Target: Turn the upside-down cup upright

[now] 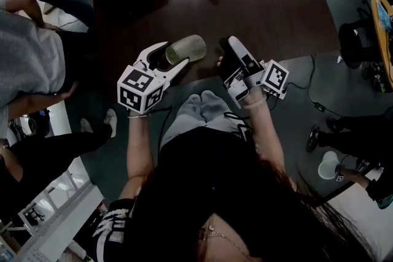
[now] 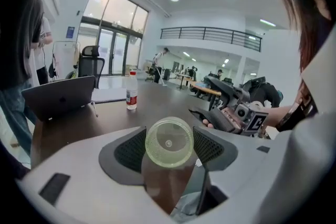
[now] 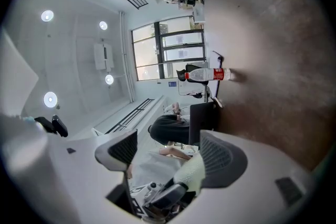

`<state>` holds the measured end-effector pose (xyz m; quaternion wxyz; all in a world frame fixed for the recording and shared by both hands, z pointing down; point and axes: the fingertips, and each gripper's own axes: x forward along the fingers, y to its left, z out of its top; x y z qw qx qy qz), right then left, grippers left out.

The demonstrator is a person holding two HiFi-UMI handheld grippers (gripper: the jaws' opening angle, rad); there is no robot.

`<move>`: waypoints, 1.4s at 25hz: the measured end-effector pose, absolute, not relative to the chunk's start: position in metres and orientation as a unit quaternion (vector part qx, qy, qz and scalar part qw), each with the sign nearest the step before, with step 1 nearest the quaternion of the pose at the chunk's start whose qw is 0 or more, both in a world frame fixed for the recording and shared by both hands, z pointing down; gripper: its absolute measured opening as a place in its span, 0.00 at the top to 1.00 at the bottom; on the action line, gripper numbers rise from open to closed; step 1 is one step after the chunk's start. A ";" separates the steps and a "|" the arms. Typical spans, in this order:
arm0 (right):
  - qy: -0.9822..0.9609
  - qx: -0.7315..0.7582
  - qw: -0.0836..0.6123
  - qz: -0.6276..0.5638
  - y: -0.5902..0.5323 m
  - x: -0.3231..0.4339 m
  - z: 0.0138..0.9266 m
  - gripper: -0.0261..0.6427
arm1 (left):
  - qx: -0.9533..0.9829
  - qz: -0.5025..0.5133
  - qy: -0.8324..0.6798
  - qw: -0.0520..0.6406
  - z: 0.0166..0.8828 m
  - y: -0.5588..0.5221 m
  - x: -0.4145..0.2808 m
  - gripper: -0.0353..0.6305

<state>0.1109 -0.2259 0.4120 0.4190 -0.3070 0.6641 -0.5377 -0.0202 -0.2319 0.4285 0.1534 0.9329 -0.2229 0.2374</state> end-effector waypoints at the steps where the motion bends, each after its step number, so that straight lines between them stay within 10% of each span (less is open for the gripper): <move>1: 0.663 -0.307 0.419 -0.539 -0.226 0.111 0.414 0.39 | 0.930 0.255 -0.222 0.147 0.435 -0.233 -0.020 0.51; 35: 0.666 -0.294 0.412 -0.548 -0.225 0.108 0.426 0.39 | 0.812 0.571 -0.120 0.002 0.557 -0.210 0.003 0.51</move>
